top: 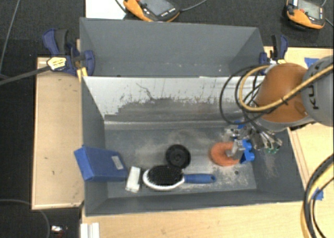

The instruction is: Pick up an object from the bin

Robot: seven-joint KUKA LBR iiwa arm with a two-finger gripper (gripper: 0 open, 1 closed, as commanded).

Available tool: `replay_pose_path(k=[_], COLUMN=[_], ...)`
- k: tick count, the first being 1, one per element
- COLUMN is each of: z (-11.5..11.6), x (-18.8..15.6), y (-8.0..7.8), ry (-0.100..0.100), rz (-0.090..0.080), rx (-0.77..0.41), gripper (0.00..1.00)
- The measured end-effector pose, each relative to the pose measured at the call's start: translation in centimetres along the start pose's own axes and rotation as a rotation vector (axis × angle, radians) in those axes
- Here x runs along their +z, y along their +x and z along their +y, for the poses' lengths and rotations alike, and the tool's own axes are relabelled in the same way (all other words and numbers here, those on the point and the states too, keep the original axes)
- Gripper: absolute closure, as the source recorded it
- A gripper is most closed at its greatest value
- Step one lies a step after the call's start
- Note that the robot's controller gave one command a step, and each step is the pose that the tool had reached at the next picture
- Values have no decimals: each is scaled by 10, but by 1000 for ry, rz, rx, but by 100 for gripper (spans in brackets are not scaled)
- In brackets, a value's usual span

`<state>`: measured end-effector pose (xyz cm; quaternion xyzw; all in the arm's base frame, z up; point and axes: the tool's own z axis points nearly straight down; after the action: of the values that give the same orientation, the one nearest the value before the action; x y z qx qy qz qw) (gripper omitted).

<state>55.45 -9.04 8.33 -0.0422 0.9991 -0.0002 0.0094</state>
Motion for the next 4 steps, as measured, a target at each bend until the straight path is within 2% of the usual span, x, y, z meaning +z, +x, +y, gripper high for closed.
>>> replay_pose_path(k=[1, 2, 3, 4], z=[68, -13, 81, 81], x=[6, 7, 4, 4], y=[18, -17, -1, -1], ry=[4, -1, -6, -6], rz=[-13, -7, -9, -9], rx=[152, 27, 156, 155], gripper=[100, 100, 100, 100])
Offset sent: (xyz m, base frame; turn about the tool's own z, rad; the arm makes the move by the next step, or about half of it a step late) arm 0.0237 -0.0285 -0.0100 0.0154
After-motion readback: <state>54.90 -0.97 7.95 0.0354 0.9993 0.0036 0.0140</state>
